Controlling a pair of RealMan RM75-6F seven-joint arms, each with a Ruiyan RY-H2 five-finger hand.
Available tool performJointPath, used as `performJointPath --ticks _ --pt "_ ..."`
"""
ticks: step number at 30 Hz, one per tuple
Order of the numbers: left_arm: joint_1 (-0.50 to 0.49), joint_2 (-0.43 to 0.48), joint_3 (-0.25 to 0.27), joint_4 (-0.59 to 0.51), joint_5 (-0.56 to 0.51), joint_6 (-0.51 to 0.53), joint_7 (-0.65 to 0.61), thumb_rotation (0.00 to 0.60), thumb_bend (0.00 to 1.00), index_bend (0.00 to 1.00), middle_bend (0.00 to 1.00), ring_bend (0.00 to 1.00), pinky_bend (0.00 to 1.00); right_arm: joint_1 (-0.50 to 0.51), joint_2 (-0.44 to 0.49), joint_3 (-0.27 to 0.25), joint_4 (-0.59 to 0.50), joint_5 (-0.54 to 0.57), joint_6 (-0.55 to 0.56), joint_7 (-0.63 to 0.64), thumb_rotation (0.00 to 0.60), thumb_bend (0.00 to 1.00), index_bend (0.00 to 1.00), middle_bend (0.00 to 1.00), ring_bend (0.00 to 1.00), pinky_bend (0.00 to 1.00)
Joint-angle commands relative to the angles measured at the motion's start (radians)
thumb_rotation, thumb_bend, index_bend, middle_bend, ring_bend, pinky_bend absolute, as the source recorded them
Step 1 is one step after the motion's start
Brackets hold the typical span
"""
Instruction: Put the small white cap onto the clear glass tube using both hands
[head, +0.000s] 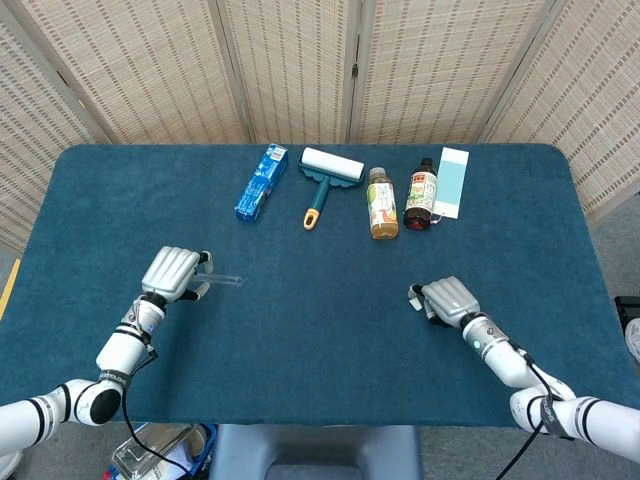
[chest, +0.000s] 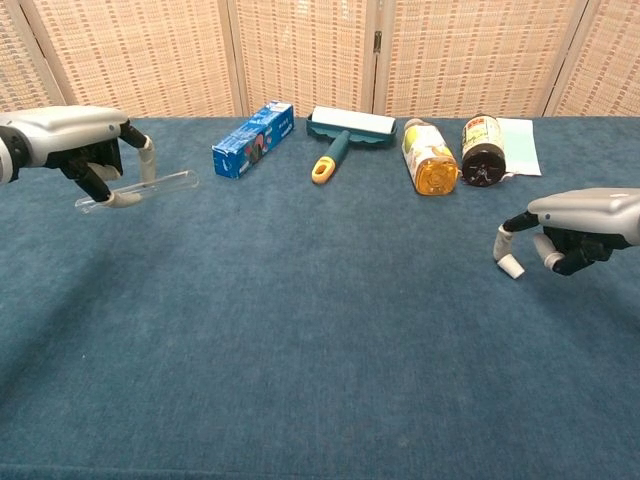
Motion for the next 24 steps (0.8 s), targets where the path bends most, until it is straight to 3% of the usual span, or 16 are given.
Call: performJointPath --ticks 1,12,14,16,21,24 --pt "0.000 -0.002 0.001 0.004 0.001 -0.001 -0.001 0.600 0.35 0.62 1.00 1.00 1.00 -0.017 0.028 -0.015 -0.036 -0.010 0.027 -0.009 0.600 1.00 0.28 1.00 1.00 1.00" --pt "-0.003 -0.011 0.001 0.013 0.008 -0.006 -0.005 0.600 0.35 0.62 1.00 1.00 1.00 -0.071 0.095 -0.046 -0.138 -0.044 0.131 -0.046 0.600 1.00 0.29 1.00 1.00 1.00" --pt "-0.003 -0.012 0.002 0.014 0.009 -0.006 -0.005 0.600 0.35 0.62 1.00 1.00 1.00 -0.079 0.102 -0.043 -0.152 -0.048 0.157 -0.054 0.600 0.96 0.29 1.00 1.00 1.00" --pt "-0.002 -0.012 0.003 0.013 0.009 -0.006 -0.005 0.600 0.35 0.62 1.00 1.00 1.00 -0.088 0.108 -0.040 -0.166 -0.051 0.181 -0.061 0.600 0.84 0.29 1.00 1.00 1.00" --pt "-0.001 -0.011 0.003 0.016 0.009 -0.005 -0.005 0.600 0.35 0.62 1.00 1.00 1.00 -0.114 0.118 -0.027 -0.197 -0.065 0.260 -0.081 0.600 0.34 0.29 1.00 1.00 1.00" --pt "-0.001 -0.012 0.003 0.015 0.011 -0.005 -0.007 0.600 0.35 0.62 1.00 1.00 1.00 -0.126 0.114 -0.021 -0.198 -0.072 0.294 -0.093 0.600 0.09 0.29 1.00 1.00 1.00"
